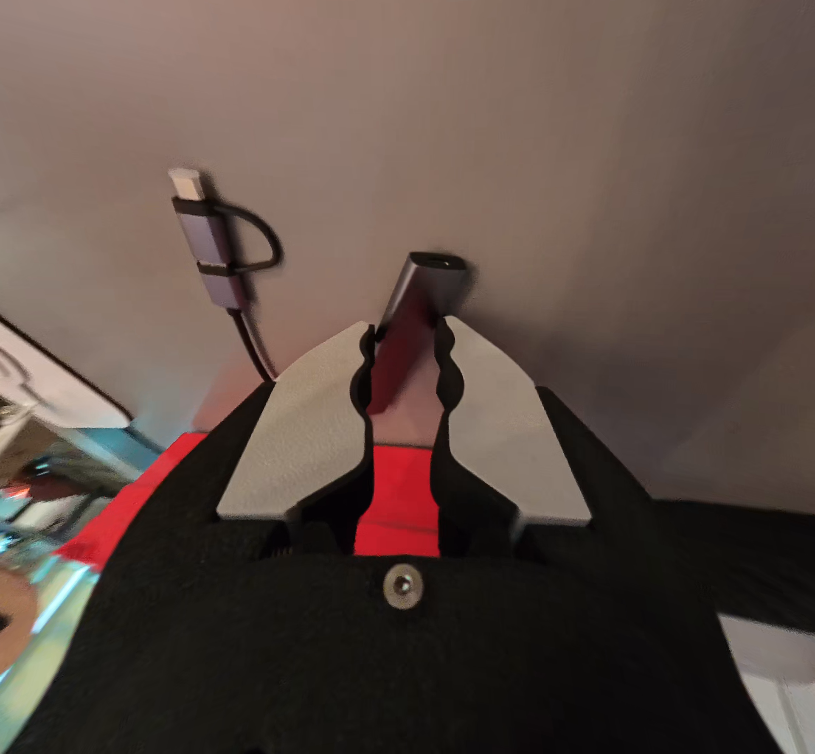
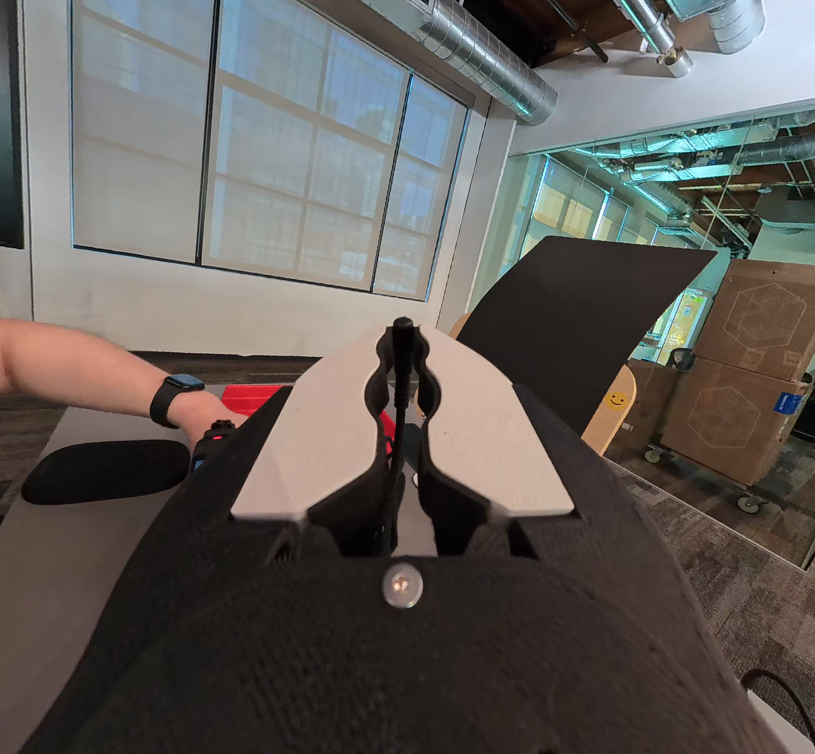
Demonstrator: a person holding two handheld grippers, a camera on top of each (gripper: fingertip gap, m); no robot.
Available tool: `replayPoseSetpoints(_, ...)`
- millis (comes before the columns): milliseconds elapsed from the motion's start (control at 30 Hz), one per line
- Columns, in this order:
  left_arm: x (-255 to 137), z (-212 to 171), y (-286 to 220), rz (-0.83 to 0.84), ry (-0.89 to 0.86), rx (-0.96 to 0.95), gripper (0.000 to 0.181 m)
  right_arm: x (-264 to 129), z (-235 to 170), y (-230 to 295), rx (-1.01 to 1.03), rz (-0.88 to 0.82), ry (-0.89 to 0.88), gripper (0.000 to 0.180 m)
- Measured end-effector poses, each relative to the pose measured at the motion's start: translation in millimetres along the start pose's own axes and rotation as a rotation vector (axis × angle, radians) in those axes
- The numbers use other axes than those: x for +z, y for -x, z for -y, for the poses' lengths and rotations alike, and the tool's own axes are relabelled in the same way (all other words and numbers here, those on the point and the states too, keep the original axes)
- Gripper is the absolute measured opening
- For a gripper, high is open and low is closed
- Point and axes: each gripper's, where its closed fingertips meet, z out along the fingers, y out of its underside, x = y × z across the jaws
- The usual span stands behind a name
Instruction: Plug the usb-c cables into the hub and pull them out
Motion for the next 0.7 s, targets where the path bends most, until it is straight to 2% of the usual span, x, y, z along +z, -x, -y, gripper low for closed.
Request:
replayPoseSetpoints(100, -5, 26, -9, -0.105, -0.139, -0.137, 0.024, 0, 0, 0, 0.0, 0.001, 0.0, 0.009)
replayPoseSetpoints(167, -6, 38, -9, -0.116, -0.201, -0.202, 0.024, 0, -1, 0, 0.003, 0.005, 0.002, 0.009)
replayPoseSetpoints(367, -9, 52, 10, 0.189, -0.352, -0.223, 0.025, -1, 0, 0, 0.008, 0.011, -0.003, 0.008)
replayPoseSetpoints(467, -10, 53, 10, 0.268, -0.395, -0.23, 0.021, -2, 1, 0, 0.006, 0.01, -0.006, 0.008)
replayPoseSetpoints(700, -9, 52, 10, 0.147, -0.421, -0.298, 0.021, -1, -2, 1, 0.006, 0.022, 0.011, 0.008)
